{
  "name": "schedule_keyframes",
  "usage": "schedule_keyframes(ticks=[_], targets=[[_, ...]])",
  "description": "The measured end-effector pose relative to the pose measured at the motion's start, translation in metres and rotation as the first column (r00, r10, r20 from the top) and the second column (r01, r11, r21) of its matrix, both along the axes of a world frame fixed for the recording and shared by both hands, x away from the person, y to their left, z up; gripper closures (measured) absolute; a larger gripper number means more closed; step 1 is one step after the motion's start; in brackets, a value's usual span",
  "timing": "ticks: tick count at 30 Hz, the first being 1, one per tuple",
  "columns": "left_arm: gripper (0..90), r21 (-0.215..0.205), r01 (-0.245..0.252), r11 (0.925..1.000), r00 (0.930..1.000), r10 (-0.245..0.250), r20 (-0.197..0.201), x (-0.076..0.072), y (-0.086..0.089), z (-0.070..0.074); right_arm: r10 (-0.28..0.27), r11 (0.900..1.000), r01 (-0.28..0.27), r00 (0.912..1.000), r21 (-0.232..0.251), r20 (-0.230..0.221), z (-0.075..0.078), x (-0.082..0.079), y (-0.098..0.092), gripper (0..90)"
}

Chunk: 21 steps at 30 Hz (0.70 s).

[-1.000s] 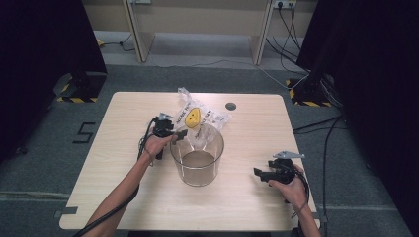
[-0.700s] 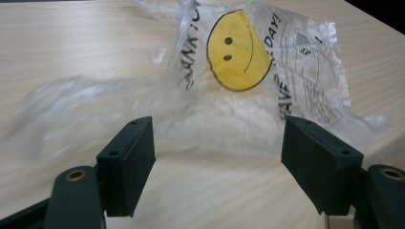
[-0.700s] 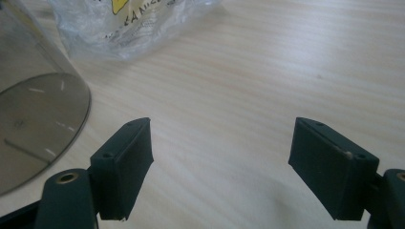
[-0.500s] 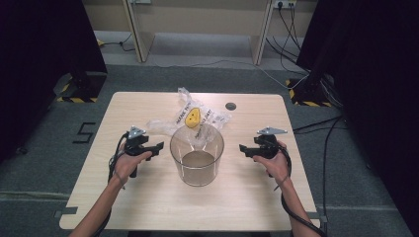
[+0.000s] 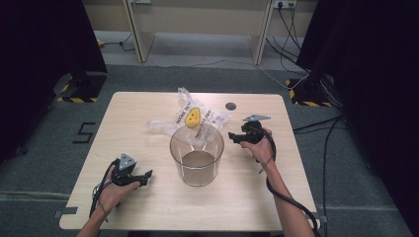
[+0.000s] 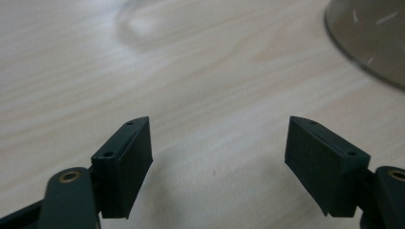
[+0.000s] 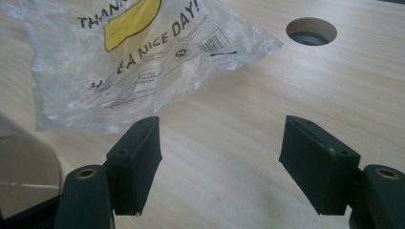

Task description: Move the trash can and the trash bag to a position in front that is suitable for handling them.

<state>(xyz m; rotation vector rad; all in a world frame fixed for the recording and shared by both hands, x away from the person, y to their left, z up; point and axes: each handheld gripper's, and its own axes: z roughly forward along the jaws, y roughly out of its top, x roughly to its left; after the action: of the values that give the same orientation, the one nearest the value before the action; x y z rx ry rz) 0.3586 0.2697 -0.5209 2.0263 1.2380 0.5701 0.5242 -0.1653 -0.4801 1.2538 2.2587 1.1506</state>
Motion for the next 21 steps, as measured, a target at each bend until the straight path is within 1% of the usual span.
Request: schedule_keyframes(ticks=[1, 2, 3, 4, 5, 6, 8, 9, 11, 15, 16, 18, 20, 21], targets=[[21.2, 0.0, 0.0, 1.0, 1.0, 0.0, 0.0, 0.0, 0.0, 0.0, 0.0, 1.0, 0.0, 1.0, 0.0, 0.0, 0.0, 0.0, 0.0, 30.5], [20.9, -0.01, 0.012, 0.9999, 0.9999, -0.012, 0.004, -0.004, 0.0, -0.001, 0.006, 0.999, -0.006, 0.9999, -0.032, -0.011, 0.001, 0.008, 0.008, 29.9], [20.7, -0.01, 0.012, 0.9999, 0.9999, -0.012, 0.004, -0.004, 0.0, -0.001, 0.006, 0.999, -0.006, 0.9999, -0.032, -0.011, 0.001, 0.008, 0.008, 29.9], [19.7, 0.001, 0.018, 0.9998, 0.9998, -0.018, 0.011, -0.006, 0.0, -0.001, 0.01, 1.0, -0.01, 0.9999, -0.004, -0.014, 0.002, 0.014, 0.012, 28.5], [19.7, 0.007, 0.021, 0.9998, 0.9995, -0.021, 0.023, -0.007, 0.0, -0.002, 0.01, 1.0, -0.01, 0.9999, -0.004, -0.014, 0.002, 0.014, 0.012, 28.5], [17.8, -0.016, 0.015, 0.9998, 0.9998, -0.015, 0.011, -0.006, 0.001, -0.003, 0.001, 1.0, -0.001, 0.9999, 0.007, -0.016, 0.002, 0.021, 0.016, 27.6], [17.3, -0.023, 0.011, 0.9997, 0.9999, -0.011, 0.004, -0.006, 0.001, -0.003, -0.001, 1.0, 0.001, 0.9999, 0.001, -0.011, 0.002, 0.024, 0.019, 27.3], [16.2, -0.027, 0.009, 0.9996, 1.0, -0.009, -0.001, -0.005, 0.002, -0.003, 0.009, 1.0, -0.009, 0.9999, 0.019, -0.006, 0.001, 0.029, 0.024, 27.2], [15.5, -0.032, 0.006, 0.9995, 1.0, -0.006, -0.006, -0.005, 0.002, -0.003, 0.021, 0.999, -0.021, 0.9998, 0.031, -0.004, 0.002, 0.032, 0.032, 27.3], [15.2, -0.03, 0.005, 0.9995, 1.0, -0.006, -0.007, -0.005, 0.002, -0.003, 0.037, 0.999, -0.037, 0.9993, 0.015, 0.005, 0.003, 0.037, 0.043, 28.8], [15.1, -0.03, 0.007, 0.9995, 0.9999, -0.008, -0.008, -0.005, 0.001, -0.003, 0.046, 0.999, -0.046, 0.9989, 0.0, 0.011, 0.002, 0.042, 0.051, 30.3], [14.9, -0.029, 0.008, 0.9995, 0.9999, -0.008, -0.008, -0.005, 0.001, -0.003, 0.062, 0.998, -0.062, 0.998, -0.023, 0.01, -0.002, 0.047, 0.059, 32.2], [14.8, -0.031, 0.008, 0.9995, 0.9999, -0.008, -0.007, -0.005, 0.001, -0.003, 0.074, 0.996, -0.074, 0.9972, -0.057, -0.002, -0.008, 0.054, 0.069, 32.3], [14.8, -0.031, 0.008, 0.9995, 0.9999, -0.008, -0.007, -0.005, 0.001, -0.003, 0.074, 0.996, -0.074, 0.9972, -0.057, -0.002, -0.008, 0.054, 0.069, 32.3]])
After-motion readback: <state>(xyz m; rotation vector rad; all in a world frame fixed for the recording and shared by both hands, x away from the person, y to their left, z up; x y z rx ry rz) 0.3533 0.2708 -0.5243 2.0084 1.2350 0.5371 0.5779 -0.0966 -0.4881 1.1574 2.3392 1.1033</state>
